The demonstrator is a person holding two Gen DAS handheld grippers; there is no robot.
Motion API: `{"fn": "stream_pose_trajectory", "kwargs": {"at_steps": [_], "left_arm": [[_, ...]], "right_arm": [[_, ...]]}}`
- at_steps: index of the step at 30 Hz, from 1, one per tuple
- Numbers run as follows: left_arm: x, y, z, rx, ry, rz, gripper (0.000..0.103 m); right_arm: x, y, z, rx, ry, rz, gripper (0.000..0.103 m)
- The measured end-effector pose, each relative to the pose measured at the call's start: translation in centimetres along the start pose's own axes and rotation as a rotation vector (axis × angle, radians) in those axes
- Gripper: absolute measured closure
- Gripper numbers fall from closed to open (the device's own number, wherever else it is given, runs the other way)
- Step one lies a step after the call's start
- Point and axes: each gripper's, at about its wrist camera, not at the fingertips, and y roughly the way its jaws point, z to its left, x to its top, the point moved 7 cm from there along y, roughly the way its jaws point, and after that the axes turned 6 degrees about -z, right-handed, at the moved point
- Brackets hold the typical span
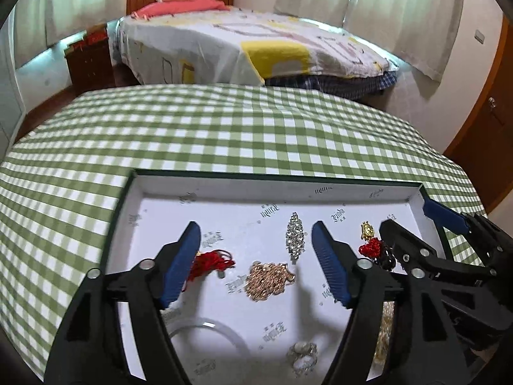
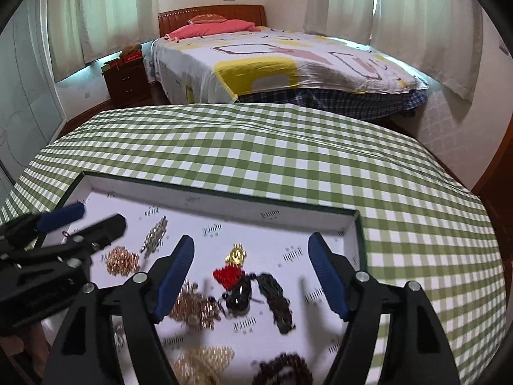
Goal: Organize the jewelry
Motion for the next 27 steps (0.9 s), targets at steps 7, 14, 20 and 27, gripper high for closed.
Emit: {"fn": "stream_pose_trajectory", "kwargs": {"at_steps": [7, 14, 20, 27], "left_arm": [[-1.2, -4.9, 0.6, 0.038, 0.057, -0.096, 0.017], [-2.5, -9.4, 1.0, 0.048, 0.056, -0.172, 0.010], [-3.9, -13.0, 1.6, 0.079, 0.061, -0.208, 0.006], [-4.7, -17.4, 2.2, 0.115, 0.065, -0.253, 0.005]], "right_arm": [[-1.1, -3.2, 0.2, -0.035, 0.012, -0.041, 0.026], [-2.6, -7.1, 0.8, -0.067, 0.019, -0.083, 0.024], [-3.6, -11.0, 1.2, -0.069, 0.039, -0.134, 0.022], [-3.4, -15.4, 2.1, -0.055, 0.040, -0.213, 0.020]]}}
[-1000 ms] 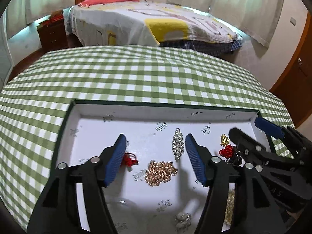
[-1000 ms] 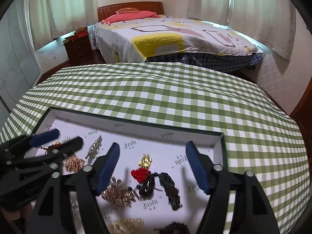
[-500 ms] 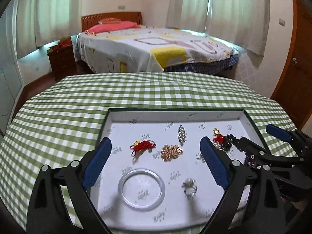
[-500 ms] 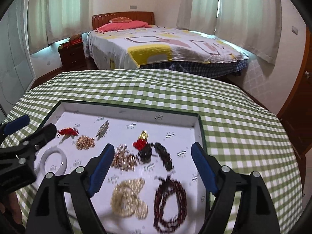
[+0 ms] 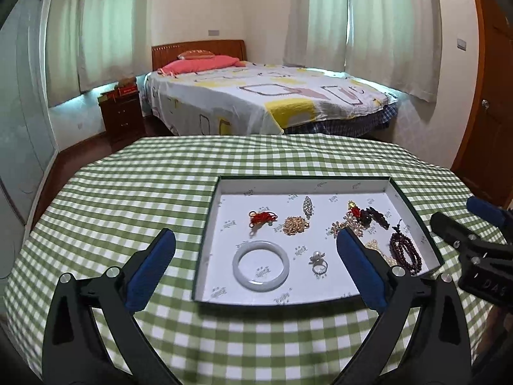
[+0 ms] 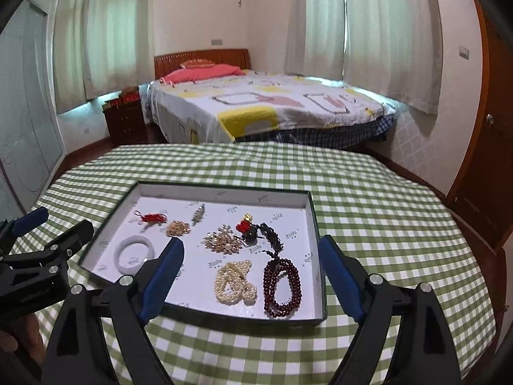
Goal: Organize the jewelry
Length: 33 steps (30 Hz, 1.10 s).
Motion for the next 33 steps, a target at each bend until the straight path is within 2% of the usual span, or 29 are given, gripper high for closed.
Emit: {"fn": "stream_pose_trajectory", "kwargs": {"at_steps": [4, 16, 33], "left_arm": [[0.4, -2.4, 0.7, 0.032, 0.004, -0.031, 0.005], [0.8, -7.2, 1.8, 0.046, -0.016, -0.070, 0.005], [0.5, -8.8, 2.1, 0.034, -0.030, -0.086, 0.005]], "right_arm": [[0.4, -2.4, 0.5, 0.007, -0.001, -0.044, 0.019], [1.0, -7.0, 0.1, 0.017, 0.016, -0.121, 0.019], [0.7, -8.5, 0.0, 0.008, 0.014, -0.141, 0.019]]}}
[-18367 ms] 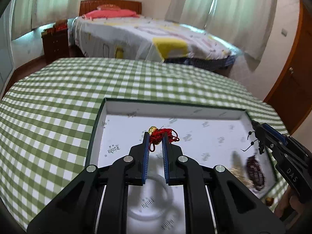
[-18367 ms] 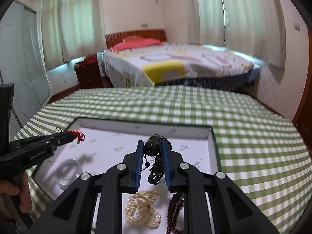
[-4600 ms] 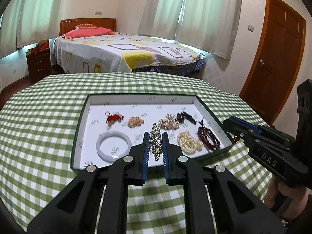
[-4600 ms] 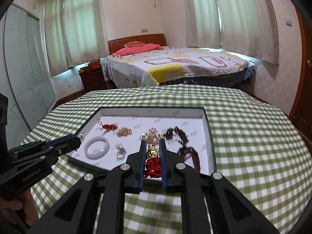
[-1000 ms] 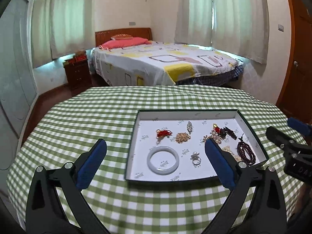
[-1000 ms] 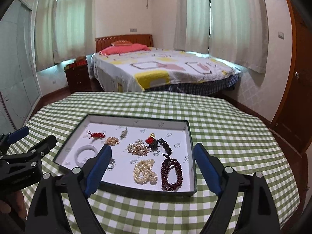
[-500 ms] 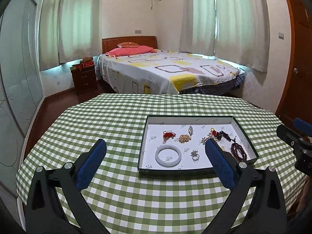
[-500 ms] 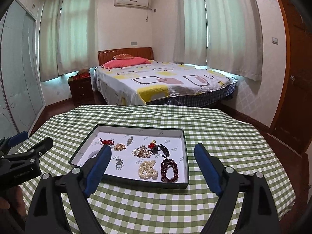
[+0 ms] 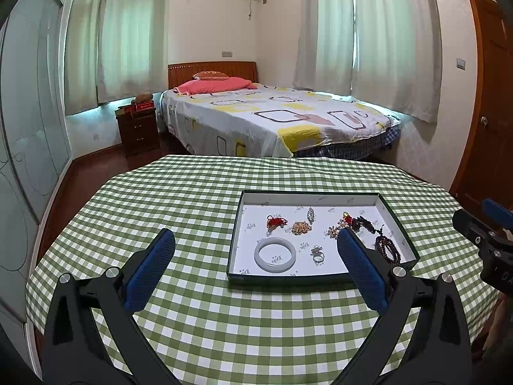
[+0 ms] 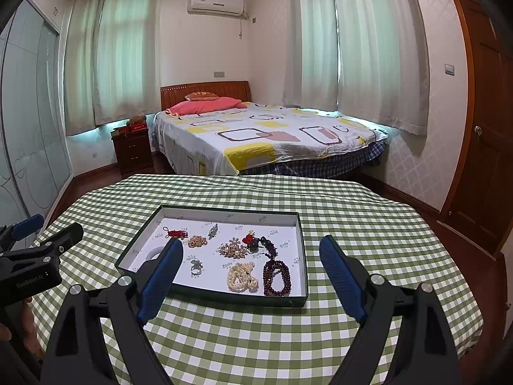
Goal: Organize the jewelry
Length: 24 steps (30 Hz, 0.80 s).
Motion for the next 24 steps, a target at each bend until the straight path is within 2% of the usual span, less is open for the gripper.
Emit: {"fn": "stream_pose_trajectory", "kwargs": {"at_steps": [24], "left_arm": [[-0.38, -0.22, -0.11, -0.013, -0.005, 0.008, 0.005]], "right_arm": [[-0.26, -0.19, 0.24, 0.003, -0.001, 0.000, 0.019]]}}
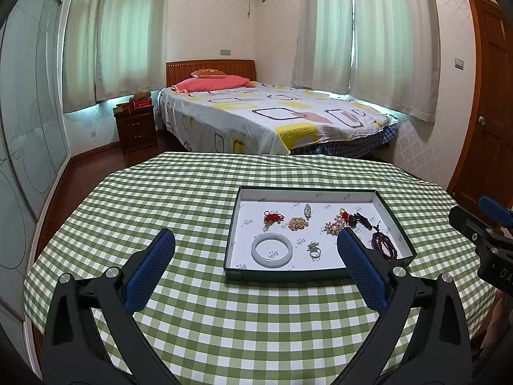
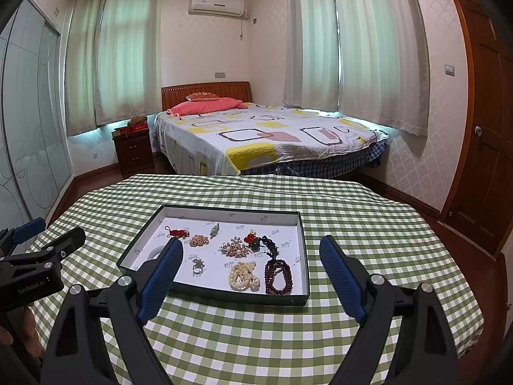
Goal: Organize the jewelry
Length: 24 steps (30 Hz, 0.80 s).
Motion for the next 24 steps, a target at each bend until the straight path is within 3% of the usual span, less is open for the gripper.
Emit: {"fn": "stream_pose_trajectory", "kwargs": {"at_steps": [24], "left_arm": [[-0.11, 0.07, -0.01, -0.001, 0.005, -0.006, 0.005]], "right_arm": [[-0.30, 0.22, 0.32, 0.007, -0.004, 0.010, 0.019]]}}
